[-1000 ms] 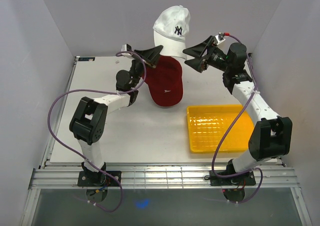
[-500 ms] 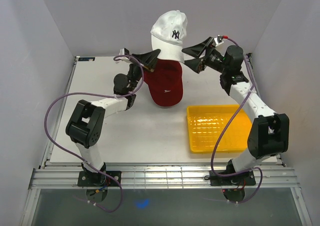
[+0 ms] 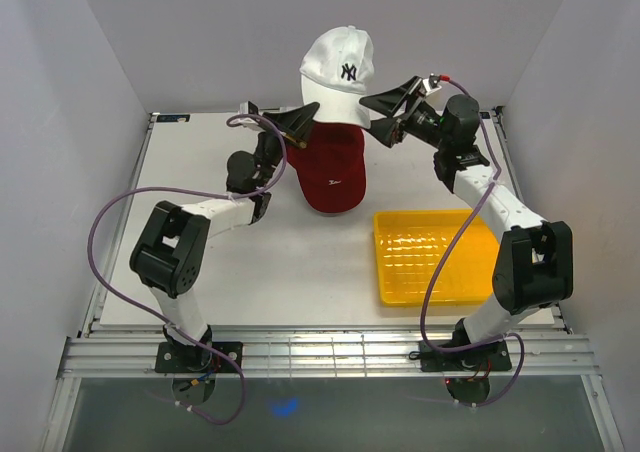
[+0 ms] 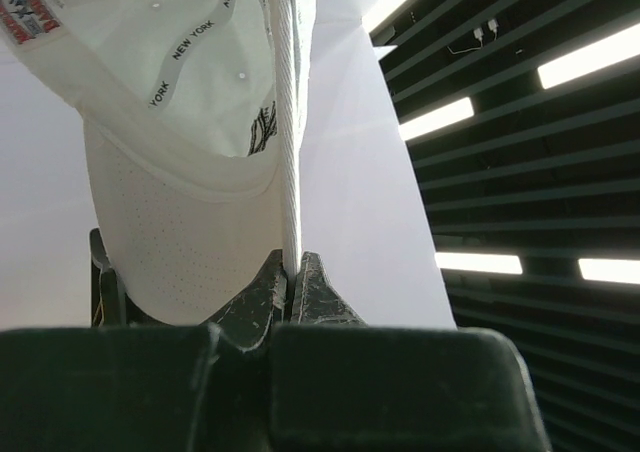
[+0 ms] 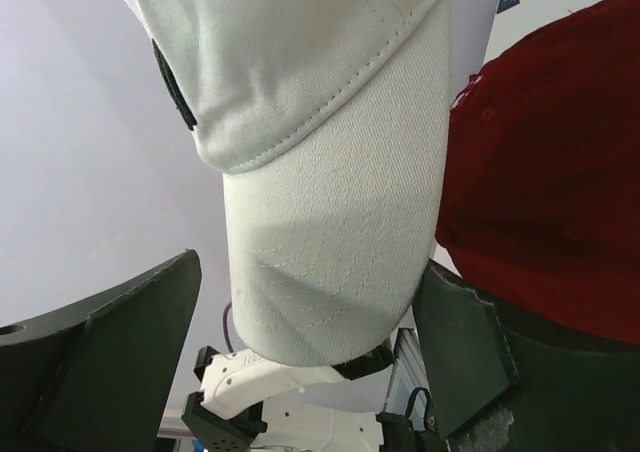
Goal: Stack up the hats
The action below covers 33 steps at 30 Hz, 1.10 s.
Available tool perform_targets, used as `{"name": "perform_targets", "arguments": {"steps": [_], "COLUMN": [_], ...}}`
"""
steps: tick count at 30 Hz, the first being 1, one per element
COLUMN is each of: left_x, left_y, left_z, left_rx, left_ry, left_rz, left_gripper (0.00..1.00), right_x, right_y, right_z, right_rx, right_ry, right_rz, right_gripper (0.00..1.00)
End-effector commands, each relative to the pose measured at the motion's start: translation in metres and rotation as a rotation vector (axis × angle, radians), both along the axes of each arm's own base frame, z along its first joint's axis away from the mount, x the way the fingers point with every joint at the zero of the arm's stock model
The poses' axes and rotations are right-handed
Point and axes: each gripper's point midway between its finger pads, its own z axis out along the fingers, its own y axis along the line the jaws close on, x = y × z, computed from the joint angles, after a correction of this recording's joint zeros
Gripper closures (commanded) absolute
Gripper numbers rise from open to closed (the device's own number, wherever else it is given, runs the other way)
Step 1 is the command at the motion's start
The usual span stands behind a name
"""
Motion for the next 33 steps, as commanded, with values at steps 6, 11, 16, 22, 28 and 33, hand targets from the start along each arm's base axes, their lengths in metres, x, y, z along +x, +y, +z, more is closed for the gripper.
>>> {"name": "perform_targets", "arguments": {"steps": [6,11,16,22,28,33], "left_x": [-0.063,-0.069,-0.074,-0.082,-0.090,-0.094], "left_y": [0.025,0.016,0.013,0.011,0.006,0.003], "left_z": [0.057,0.047,0.034,0.012,-0.016,-0.034], "left_rx": [-0.107,-0.075,-0.045,0.008,0.069,0.110], "left_ry": [-0.235,-0.226,-0.203,-0.162,-0.113,-0.077], "left_rz": [-0.020,-0.043,-0.058,-0.074,-0.098,-0.121], "left_gripper": [1.00,1.00,1.00,1.00,1.00,1.00], "right_x": [-0.005,-0.010,-0.010,-0.007,-0.004,-0.004], "right_y": [0.000,0.001,0.002,0.004,0.005,0.004], "right_z": [0.033,0.041,0.045,0.039,0.012,-0.008], "right_rx": [0.083,0.091,0.060,0.000,-0.113,-0.198], "right_ry": [-0.099,-0.119,-0.126,-0.109,-0.078,-0.069], "right_rz": [-0.001,0.008,0.014,0.025,0.035,0.039], "right_gripper": [0.19,0.38,0.57,0.67,0.71,0.72]}}
